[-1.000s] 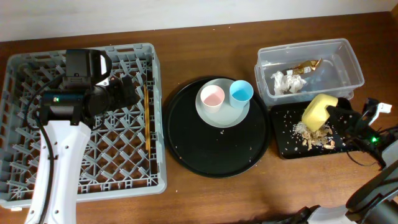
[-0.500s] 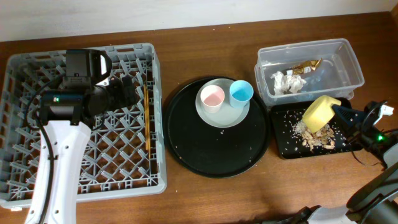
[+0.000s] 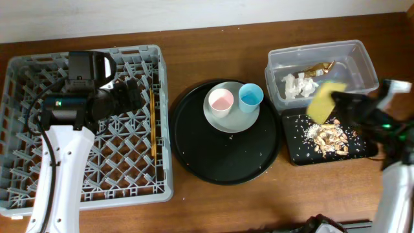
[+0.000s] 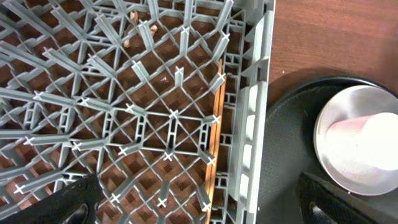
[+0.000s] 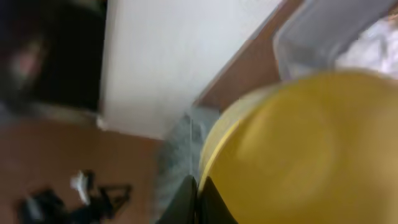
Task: Sort waste into correct bins and load items into the dishwasher rack
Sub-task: 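Return the empty yellow bowl to the round tray with the right gripper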
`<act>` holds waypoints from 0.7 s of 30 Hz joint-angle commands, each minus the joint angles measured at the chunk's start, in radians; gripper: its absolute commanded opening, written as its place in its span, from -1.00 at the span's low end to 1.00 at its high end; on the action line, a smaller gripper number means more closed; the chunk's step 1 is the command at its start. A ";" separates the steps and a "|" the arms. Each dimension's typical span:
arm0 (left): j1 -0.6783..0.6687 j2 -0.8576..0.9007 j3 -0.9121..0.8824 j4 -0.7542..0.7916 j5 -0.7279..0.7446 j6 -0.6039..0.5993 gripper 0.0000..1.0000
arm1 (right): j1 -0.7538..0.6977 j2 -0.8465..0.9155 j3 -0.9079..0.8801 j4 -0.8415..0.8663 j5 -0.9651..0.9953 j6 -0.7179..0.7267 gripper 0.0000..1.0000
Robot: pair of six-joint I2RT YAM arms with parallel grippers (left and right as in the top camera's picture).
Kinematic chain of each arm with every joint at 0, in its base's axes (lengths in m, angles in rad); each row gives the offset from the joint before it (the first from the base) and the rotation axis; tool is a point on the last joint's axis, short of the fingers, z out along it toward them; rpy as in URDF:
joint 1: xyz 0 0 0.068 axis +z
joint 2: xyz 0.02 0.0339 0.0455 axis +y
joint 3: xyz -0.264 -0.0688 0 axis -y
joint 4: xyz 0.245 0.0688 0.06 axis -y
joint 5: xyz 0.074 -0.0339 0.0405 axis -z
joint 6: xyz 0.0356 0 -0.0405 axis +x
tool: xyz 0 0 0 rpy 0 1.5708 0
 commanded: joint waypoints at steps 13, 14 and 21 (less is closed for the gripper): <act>0.002 -0.018 0.008 0.001 -0.010 -0.009 0.98 | 1.392 0.401 0.030 -0.127 1.128 -0.180 -0.87; 0.002 -0.018 0.008 0.001 -0.010 -0.009 0.98 | 1.392 0.434 0.030 -0.108 1.128 -0.201 -0.82; 0.002 -0.018 0.008 0.001 -0.010 -0.009 0.98 | 1.389 0.419 0.190 -0.166 1.143 -0.448 0.07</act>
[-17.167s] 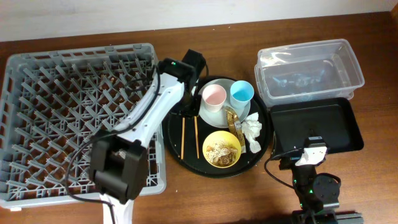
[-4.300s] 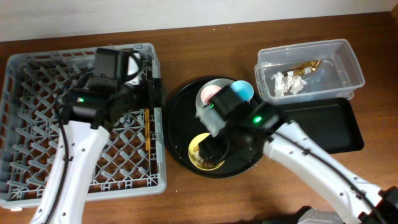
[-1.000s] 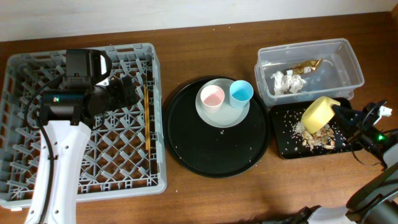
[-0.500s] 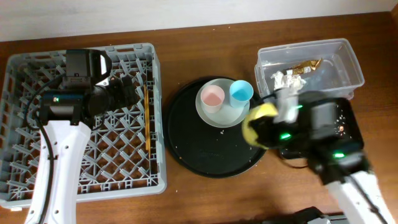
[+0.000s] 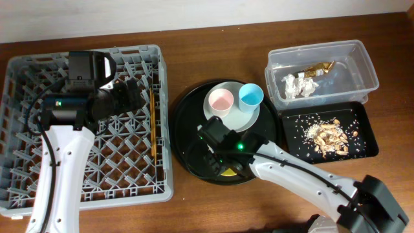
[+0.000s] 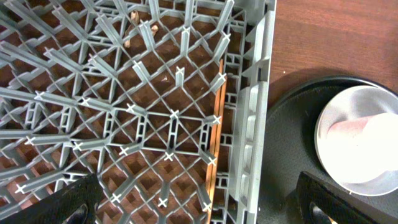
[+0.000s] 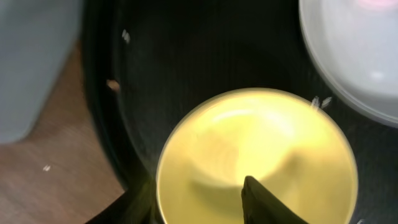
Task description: Sort waste into correct bins and load items into the dishwasher rack
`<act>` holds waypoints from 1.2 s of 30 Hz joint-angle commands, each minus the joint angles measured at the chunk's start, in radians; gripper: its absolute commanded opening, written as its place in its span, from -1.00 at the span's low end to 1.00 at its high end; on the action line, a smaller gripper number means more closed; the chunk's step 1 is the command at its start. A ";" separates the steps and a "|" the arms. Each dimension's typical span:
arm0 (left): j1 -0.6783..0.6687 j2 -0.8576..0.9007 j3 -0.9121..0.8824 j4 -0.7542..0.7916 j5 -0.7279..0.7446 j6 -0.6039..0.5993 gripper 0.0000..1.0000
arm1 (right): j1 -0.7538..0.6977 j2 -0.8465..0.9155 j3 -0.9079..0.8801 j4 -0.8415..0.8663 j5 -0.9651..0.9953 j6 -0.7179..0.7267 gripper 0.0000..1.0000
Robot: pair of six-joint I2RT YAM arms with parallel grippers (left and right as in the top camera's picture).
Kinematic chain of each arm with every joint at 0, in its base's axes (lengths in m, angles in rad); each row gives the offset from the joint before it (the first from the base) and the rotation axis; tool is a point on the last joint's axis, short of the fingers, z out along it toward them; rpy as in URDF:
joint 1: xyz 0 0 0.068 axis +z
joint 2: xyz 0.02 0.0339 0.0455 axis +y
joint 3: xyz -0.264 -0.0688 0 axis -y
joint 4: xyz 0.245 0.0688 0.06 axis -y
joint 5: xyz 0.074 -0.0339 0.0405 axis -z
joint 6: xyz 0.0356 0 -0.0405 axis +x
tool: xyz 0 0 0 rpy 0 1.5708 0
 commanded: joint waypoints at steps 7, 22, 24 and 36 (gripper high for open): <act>0.002 -0.018 0.008 0.002 -0.007 -0.009 0.98 | -0.128 0.016 0.242 0.063 0.116 -0.264 -0.12; 0.002 -0.018 0.008 0.002 -0.007 -0.009 0.98 | -0.193 0.309 0.238 0.252 0.117 -0.264 -0.58; 0.002 -0.018 0.008 0.002 -0.007 -0.009 0.99 | -0.193 0.297 0.253 0.251 0.123 -0.264 -0.92; 0.002 -0.018 0.008 0.002 -0.007 -0.009 0.98 | -0.403 -0.293 0.534 -0.269 -0.356 -0.165 -0.92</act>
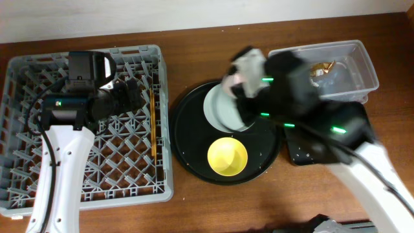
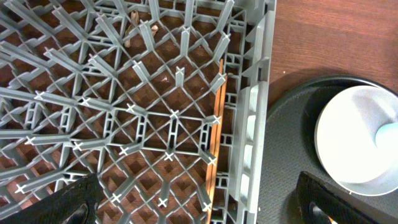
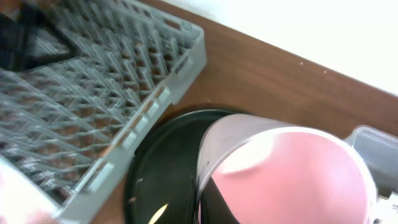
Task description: Sort waste into correct bins and load items into the dishwasher rack
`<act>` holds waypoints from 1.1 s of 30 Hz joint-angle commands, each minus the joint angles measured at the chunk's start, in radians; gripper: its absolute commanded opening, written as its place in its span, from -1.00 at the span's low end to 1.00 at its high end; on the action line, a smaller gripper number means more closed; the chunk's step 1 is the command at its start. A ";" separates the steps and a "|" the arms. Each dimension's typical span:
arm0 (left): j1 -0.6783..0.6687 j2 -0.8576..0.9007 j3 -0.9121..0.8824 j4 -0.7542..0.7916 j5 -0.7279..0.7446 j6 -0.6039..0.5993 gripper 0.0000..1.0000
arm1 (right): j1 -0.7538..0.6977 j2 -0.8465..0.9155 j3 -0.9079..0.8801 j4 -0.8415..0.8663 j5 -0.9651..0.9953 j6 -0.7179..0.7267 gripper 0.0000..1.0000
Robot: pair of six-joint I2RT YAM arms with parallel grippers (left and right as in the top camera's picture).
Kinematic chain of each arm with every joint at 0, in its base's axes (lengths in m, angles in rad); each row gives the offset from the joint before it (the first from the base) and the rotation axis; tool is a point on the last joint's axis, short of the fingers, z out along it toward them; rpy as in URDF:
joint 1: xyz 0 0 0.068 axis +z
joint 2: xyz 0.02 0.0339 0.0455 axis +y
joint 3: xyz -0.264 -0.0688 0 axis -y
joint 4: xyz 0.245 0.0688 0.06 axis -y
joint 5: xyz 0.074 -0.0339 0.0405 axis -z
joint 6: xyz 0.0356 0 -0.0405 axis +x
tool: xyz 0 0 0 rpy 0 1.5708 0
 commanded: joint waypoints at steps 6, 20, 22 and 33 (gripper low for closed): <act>0.002 -0.018 0.008 0.022 0.424 -0.010 0.98 | -0.498 0.007 -0.021 -0.209 -0.909 -0.239 -0.92; -0.154 -0.017 0.008 0.280 1.430 0.175 0.95 | -0.417 0.203 -0.020 -0.120 -1.444 -0.528 -0.92; -0.156 -0.017 0.008 0.279 1.435 0.174 0.88 | -0.414 0.203 -0.020 -0.106 -1.444 -0.528 -0.92; -0.166 -0.017 0.008 0.277 1.265 0.190 0.89 | -0.413 0.202 0.008 -0.002 -1.444 -0.350 -0.92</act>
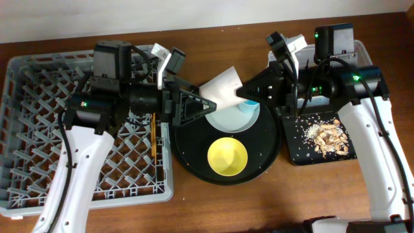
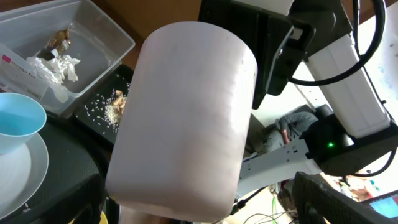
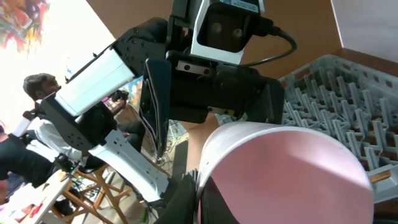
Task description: Sort waste into correct bins and load items into the dishwasher rack
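The pink cup (image 1: 220,87), white outside, hangs tilted on its side over the round black tray (image 1: 187,145). My right gripper (image 1: 249,90) is shut on its rim, one finger inside and one outside (image 3: 198,186). My left gripper (image 1: 197,103) reaches in from the rack side. Its fingers stand open, wide on either side of the cup's base (image 2: 180,124), apart from it. A blue cup (image 1: 249,105) stands on the white plate (image 1: 226,121), partly hidden by the right gripper. The yellow bowl (image 1: 228,155) sits at the tray's front. The grey dishwasher rack (image 1: 39,162) is at the left.
An orange chopstick (image 1: 152,133) lies along the rack's right side. A clear bin (image 1: 362,61) with paper and wrapper waste stands at the back right. In front of it a black tray (image 1: 326,136) holds food scraps. Both arms cross above the round tray.
My left gripper has left the rack and now stands open around the pink cup's base over the round tray. The right gripper still holds the cup, now tipped sideways.
My right gripper held the yellow bowl tipped over the scrap tray, then had it low at the round tray's front. Later the bowl stood free there and the right gripper held the pink cup, lifted off the plate. Now the cup hangs between both grippers.
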`<act>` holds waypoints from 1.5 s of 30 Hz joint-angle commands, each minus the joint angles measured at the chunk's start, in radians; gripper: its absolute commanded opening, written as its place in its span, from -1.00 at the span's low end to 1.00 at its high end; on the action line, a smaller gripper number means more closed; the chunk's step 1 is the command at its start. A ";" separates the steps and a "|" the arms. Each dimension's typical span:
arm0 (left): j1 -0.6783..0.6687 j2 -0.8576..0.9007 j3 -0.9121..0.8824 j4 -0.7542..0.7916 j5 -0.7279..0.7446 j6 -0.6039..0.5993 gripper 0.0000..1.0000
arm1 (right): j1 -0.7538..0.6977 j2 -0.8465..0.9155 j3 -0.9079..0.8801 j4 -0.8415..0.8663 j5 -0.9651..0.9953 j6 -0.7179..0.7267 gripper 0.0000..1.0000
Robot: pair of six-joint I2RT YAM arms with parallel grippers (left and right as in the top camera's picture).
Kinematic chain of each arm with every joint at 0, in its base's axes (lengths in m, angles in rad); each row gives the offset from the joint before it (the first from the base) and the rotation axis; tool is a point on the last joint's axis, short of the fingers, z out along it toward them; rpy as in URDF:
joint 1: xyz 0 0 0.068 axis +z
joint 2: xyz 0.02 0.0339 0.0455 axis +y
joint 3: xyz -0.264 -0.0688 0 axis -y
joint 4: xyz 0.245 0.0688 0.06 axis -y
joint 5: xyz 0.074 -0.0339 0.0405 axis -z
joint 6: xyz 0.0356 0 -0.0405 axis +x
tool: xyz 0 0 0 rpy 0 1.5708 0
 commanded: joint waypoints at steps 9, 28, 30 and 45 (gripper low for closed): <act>-0.004 -0.017 0.008 0.002 0.081 0.024 0.55 | 0.034 -0.002 0.026 0.058 -0.022 0.013 -0.92; -0.003 -0.017 0.008 0.002 0.133 0.027 -0.14 | -0.071 -0.002 0.026 0.162 -0.022 0.119 -0.12; -0.003 -0.017 0.008 0.002 0.134 0.027 -0.14 | -0.107 -0.002 0.026 0.156 -0.022 0.118 -0.18; 0.036 -0.017 0.008 0.010 0.133 0.027 -0.13 | 0.048 -0.002 -0.002 -0.268 0.334 0.040 -0.92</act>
